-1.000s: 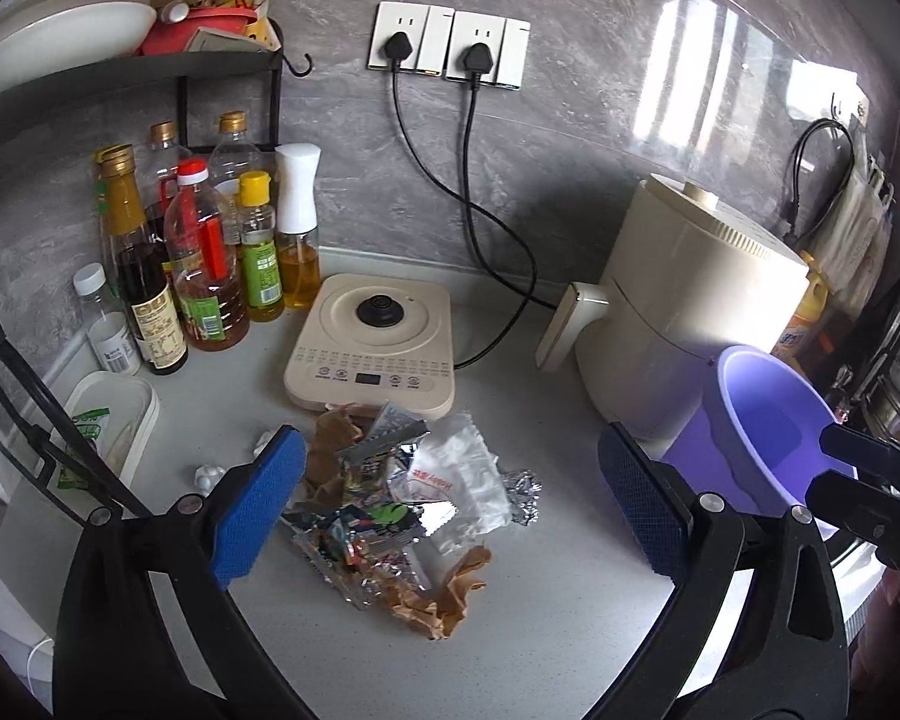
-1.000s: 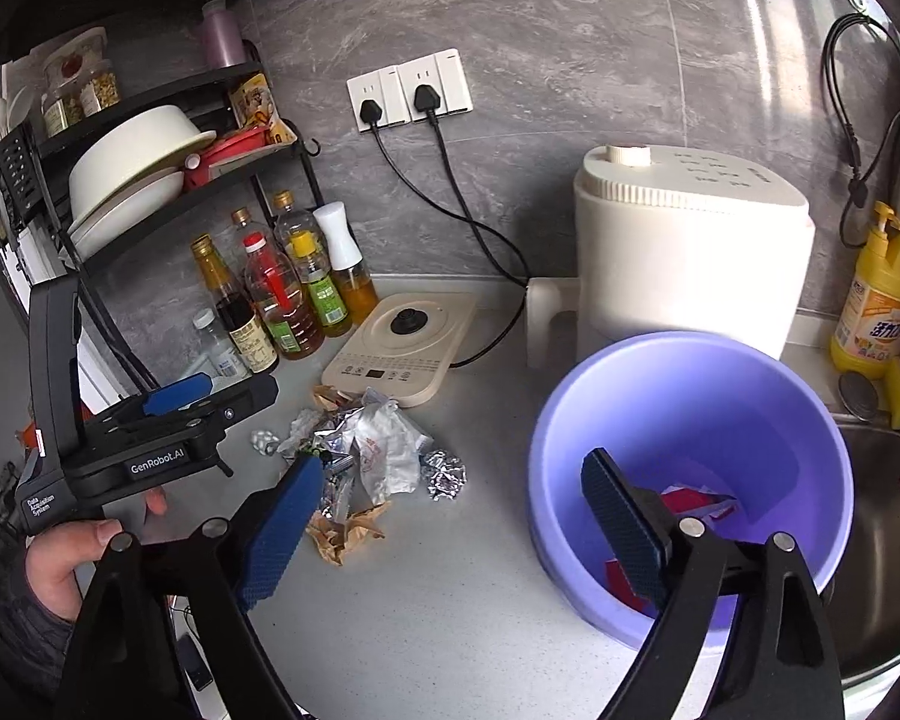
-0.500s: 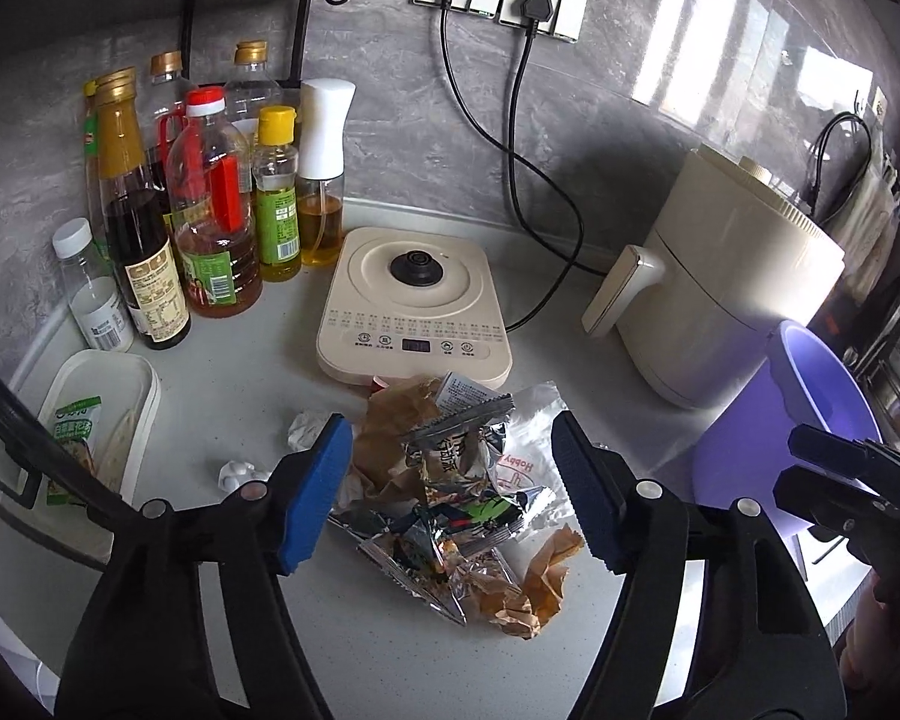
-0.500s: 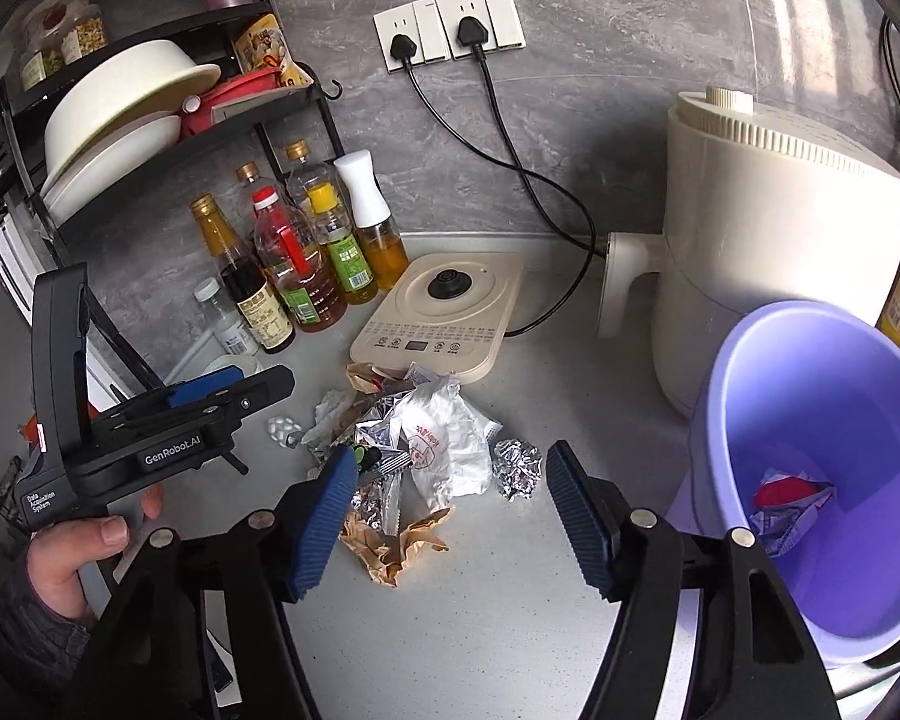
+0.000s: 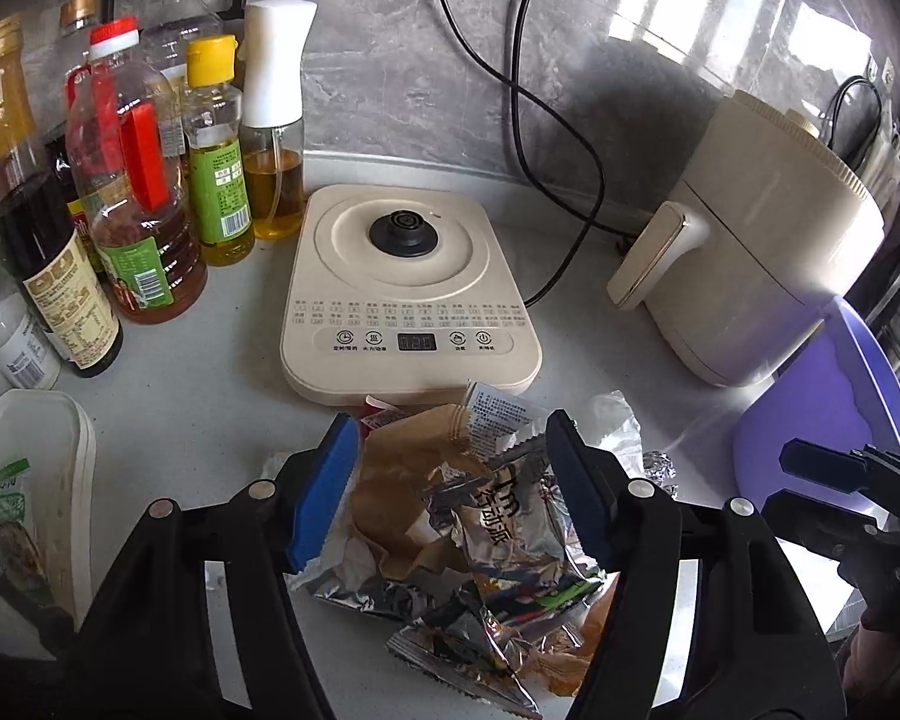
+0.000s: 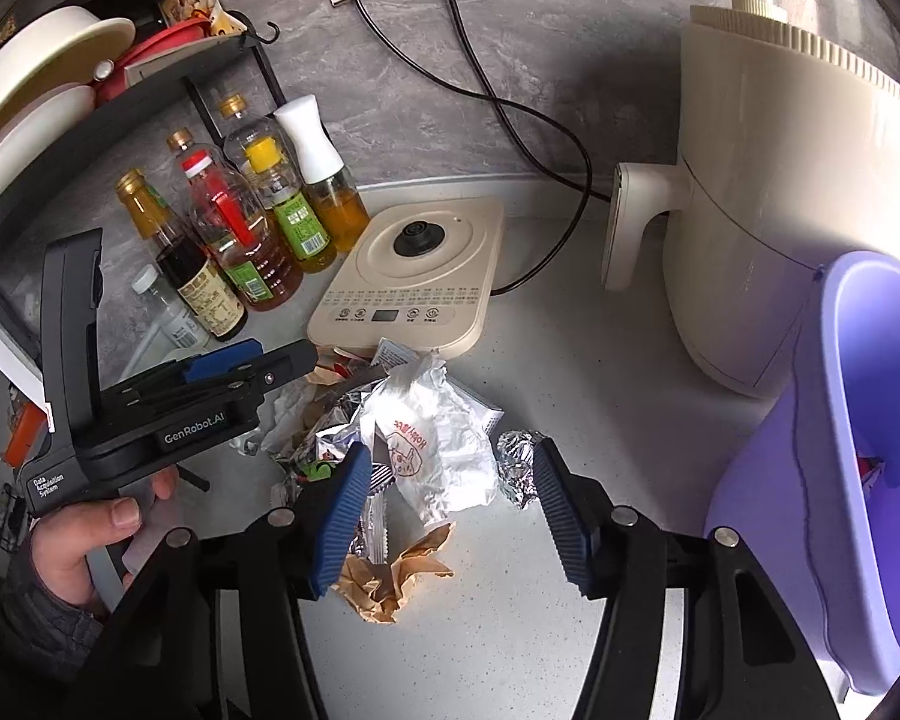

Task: Collect trash
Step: 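Grasp the brown paper bag with the left tool while the right tool grasps the white plastic bag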

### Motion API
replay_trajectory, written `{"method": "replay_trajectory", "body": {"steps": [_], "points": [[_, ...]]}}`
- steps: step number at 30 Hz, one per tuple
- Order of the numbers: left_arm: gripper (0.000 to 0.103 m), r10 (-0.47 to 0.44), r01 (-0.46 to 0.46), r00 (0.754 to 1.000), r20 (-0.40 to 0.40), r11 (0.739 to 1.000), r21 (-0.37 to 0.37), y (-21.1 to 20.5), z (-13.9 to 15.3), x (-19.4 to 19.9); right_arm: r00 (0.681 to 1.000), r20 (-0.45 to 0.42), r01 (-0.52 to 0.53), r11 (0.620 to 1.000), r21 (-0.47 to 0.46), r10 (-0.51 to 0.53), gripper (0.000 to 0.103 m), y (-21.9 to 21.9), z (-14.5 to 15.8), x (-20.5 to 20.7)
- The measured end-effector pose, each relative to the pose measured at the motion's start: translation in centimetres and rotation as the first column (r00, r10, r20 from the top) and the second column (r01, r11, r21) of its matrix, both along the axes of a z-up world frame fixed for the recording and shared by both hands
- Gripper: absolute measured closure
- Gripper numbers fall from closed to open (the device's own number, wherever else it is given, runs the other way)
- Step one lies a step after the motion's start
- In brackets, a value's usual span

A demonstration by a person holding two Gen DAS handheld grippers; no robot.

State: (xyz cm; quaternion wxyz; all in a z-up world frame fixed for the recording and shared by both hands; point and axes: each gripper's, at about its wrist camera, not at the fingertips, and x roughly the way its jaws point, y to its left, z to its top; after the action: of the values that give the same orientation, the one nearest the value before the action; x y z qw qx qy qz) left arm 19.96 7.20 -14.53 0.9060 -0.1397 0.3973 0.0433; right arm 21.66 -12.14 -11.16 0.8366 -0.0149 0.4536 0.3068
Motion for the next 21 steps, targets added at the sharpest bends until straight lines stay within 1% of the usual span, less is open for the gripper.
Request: {"method": "replay_trajectory", "body": {"steps": [2,5,7,8,9,10,12,15,21], "points": [[0.043,-0.002,0.002,1.000,-0.012,1.000,-0.009,0.2,-0.9,0.7,1.000,-0.008,-0.006,1.000,-0.025,0.006,0.048,0.7,-0.7,0.6],[0.054,0.008,-0.010,0.999,-0.039,0.999,-0.037,0.6,-2.3,1.4,0.999,-0.017,-0.031,0.998,-0.055,0.030,0.050,1.7,-1.7,1.7],[0.070,0.019,-0.021,0.999,-0.050,0.998,-0.056,0.8,-2.8,1.6,0.999,-0.024,-0.047,0.997,-0.067,0.046,0.050,2.4,-2.2,2.3],[0.074,0.022,-0.025,0.998,-0.051,0.998,-0.062,0.9,-2.9,1.6,0.998,-0.027,-0.056,0.996,-0.072,0.054,0.050,2.8,-2.4,2.6],[0.083,0.026,-0.029,0.999,-0.048,0.997,-0.066,1.0,-3.0,1.5,0.997,-0.031,-0.067,0.995,-0.077,0.065,0.051,3.2,-2.7,2.8],[0.083,0.034,-0.037,0.999,-0.041,0.997,-0.066,1.1,-2.9,1.4,0.996,-0.034,-0.082,0.993,-0.083,0.080,0.052,3.7,-2.9,3.1],[0.084,0.055,-0.056,0.998,-0.022,0.997,-0.061,1.5,-2.5,1.0,0.993,-0.038,-0.118,0.989,-0.094,0.115,0.057,4.6,-3.3,3.3],[0.085,0.075,-0.075,0.997,0.006,0.995,-0.069,2.2,-1.7,0.4,0.988,-0.037,-0.156,0.983,-0.102,0.153,0.058,5.7,-3.8,3.7],[0.085,0.131,-0.125,0.989,0.063,0.989,-0.082,3.3,0.0,-1.0,0.982,-0.046,-0.187,0.976,-0.112,0.182,0.058,7.0,-5.0,4.4]]}}
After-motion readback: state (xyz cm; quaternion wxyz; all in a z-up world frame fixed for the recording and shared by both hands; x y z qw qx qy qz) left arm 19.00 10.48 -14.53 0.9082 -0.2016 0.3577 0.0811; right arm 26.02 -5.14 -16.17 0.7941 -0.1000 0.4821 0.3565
